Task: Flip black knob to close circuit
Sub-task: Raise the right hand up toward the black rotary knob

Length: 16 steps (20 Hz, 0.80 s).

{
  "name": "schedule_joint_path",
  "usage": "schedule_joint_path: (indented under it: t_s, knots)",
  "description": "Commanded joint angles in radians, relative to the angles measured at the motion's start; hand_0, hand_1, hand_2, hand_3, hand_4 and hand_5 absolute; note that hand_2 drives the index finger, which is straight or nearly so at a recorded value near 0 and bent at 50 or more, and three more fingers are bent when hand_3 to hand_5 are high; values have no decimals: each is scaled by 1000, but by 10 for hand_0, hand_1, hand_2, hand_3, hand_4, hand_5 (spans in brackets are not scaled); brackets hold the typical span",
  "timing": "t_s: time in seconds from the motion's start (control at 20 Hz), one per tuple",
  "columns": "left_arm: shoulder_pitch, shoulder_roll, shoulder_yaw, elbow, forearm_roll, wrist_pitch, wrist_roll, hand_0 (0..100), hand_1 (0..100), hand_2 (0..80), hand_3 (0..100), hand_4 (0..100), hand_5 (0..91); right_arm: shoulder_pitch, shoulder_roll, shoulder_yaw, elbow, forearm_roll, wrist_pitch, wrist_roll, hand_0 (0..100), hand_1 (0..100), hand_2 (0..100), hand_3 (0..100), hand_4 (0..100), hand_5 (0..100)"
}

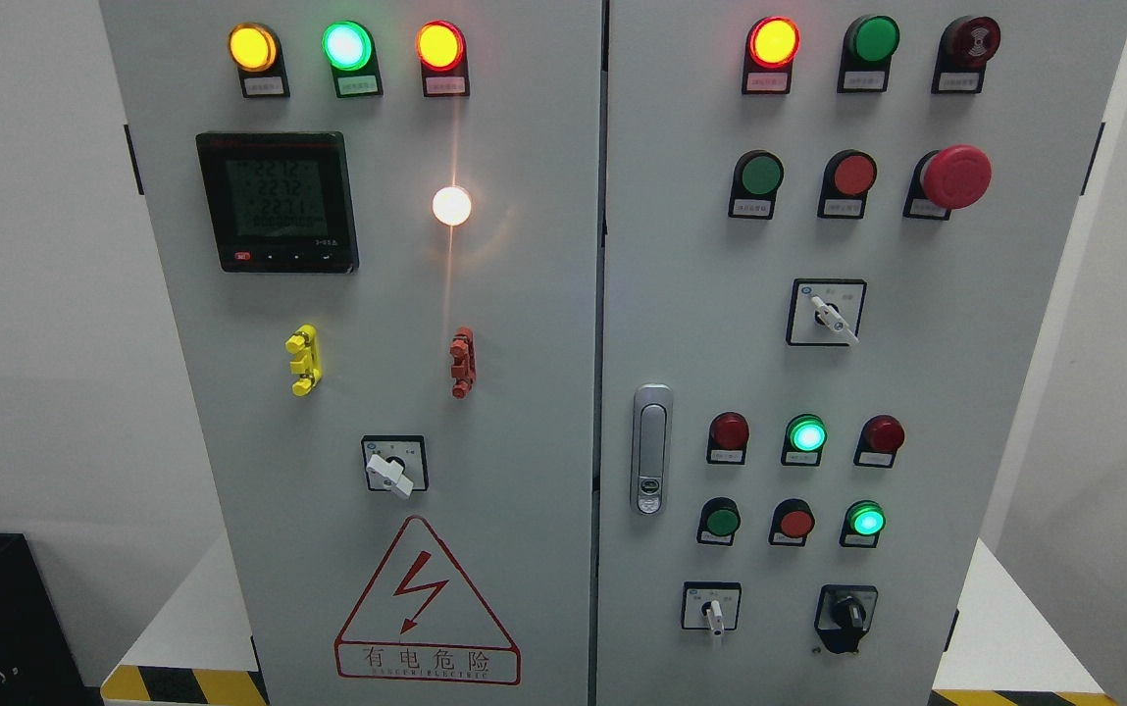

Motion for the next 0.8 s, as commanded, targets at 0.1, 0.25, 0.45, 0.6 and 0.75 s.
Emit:
schedule_joint_path:
  t_s: [0.1,0.25,0.45,0.6,0.75]
  knots:
    - [0,0,0,0,0,-1,-1,120,556,0,0,0,0,-62,-6,-61,-48,30,11,32,0,0,825,985,820,757]
    - [0,0,-1,0,0,-1,-1,120,556,0,0,0,0,-70,-6,-82,-45,29,15,44,0,0,823,986,821,754]
    - [0,0,-1,0,0,-1,1,120,556,0,0,0,0,-78,-9,-96,-45,29,17,52,0,0,819,985,821,754]
    - [0,0,1,0,0,-1,-1,120,556,0,0,0,0,-85,-9,-97,-54,29,18,53,0,0,820,984,821,753]
    - [0,0,1,0,0,-1,-1,120,556,0,0,0,0,-94,-9,-96,-63,29,18,53,0,0,820,984,821,753]
